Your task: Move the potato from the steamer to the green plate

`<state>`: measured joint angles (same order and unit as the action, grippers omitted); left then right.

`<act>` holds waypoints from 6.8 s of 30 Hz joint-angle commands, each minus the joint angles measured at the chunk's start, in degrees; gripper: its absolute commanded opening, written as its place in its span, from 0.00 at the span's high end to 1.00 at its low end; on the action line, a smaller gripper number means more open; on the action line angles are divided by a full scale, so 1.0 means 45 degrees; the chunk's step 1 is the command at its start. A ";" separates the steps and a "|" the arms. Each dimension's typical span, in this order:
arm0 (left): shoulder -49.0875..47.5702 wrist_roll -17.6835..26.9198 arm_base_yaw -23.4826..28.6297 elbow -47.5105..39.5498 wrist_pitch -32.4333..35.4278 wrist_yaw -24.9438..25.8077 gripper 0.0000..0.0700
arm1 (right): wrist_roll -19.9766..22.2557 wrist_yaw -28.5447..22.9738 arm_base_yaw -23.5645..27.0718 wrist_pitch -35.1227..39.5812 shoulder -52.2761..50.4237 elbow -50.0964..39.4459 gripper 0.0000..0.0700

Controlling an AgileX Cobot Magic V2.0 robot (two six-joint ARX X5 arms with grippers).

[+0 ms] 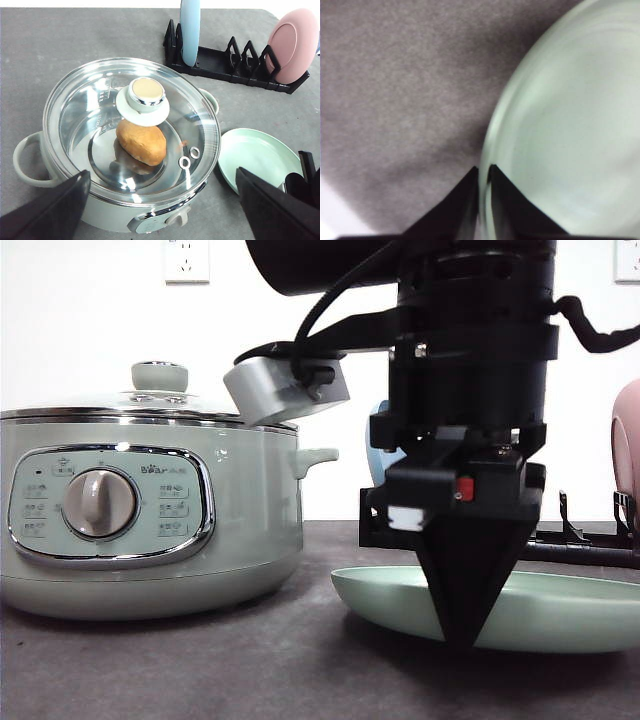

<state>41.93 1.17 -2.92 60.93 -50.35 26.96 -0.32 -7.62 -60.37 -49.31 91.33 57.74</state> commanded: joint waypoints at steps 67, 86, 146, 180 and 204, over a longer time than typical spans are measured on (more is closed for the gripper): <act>0.0850 -0.0463 -0.0116 0.0796 0.0600 0.0021 0.15 | 0.1229 0.8981 0.6195 -0.0210 -0.5003 0.4643 0.46; 0.8080 0.0274 -0.3373 0.6754 -0.1089 -0.3054 0.15 | 0.1224 0.8976 0.6195 -0.0236 -0.5003 0.4643 0.46; 1.1115 0.0537 -0.4335 0.6952 -0.1837 -0.5099 1.00 | 0.1224 0.8602 0.6200 -0.0192 -0.5003 0.4643 0.46; 0.6130 0.0491 0.0212 0.6955 -0.3308 -0.7382 1.00 | 0.0509 0.8583 0.6191 -0.0041 -0.4998 0.4643 0.45; 0.6130 0.0486 0.1097 0.6955 -0.3293 -0.7382 1.00 | -0.0438 0.6699 0.4325 0.0757 0.2308 1.0173 0.38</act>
<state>69.93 3.51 1.76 90.59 -67.51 -6.04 -1.96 22.91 -40.15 -46.01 99.12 101.22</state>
